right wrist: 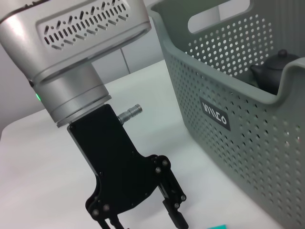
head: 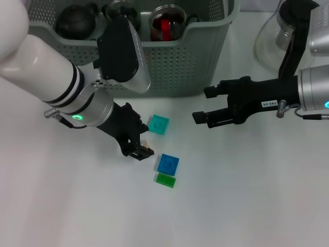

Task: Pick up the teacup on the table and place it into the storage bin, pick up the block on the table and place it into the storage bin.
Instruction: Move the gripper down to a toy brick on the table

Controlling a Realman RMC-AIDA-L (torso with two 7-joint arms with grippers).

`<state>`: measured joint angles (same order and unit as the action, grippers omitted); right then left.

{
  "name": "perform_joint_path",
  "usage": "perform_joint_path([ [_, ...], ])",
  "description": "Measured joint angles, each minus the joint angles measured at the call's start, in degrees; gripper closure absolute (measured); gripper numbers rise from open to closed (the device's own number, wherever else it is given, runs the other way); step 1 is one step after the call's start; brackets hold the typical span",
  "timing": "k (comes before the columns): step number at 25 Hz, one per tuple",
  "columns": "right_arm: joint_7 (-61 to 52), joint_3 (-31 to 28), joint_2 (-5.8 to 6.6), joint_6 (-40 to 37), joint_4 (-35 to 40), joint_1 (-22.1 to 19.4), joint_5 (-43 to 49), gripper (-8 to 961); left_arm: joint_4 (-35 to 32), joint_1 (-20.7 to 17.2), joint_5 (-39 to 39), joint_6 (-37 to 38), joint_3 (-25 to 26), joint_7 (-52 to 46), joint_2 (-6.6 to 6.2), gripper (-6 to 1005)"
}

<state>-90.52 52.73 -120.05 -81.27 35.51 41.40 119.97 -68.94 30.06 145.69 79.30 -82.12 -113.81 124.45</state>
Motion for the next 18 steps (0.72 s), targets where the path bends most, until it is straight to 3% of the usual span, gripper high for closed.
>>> perform_joint_path([
  [3,0.1,0.2,0.00,0.0,-0.1,0.0,0.0,71,0.0,0.0,0.0,0.1,-0.7,-0.1,0.00,414],
  [18,0.5,0.4,0.04,0.0,-0.2,-0.1,0.0,71,-0.4,0.1,1.3,-0.2,-3.0,-0.8,0.00,411],
])
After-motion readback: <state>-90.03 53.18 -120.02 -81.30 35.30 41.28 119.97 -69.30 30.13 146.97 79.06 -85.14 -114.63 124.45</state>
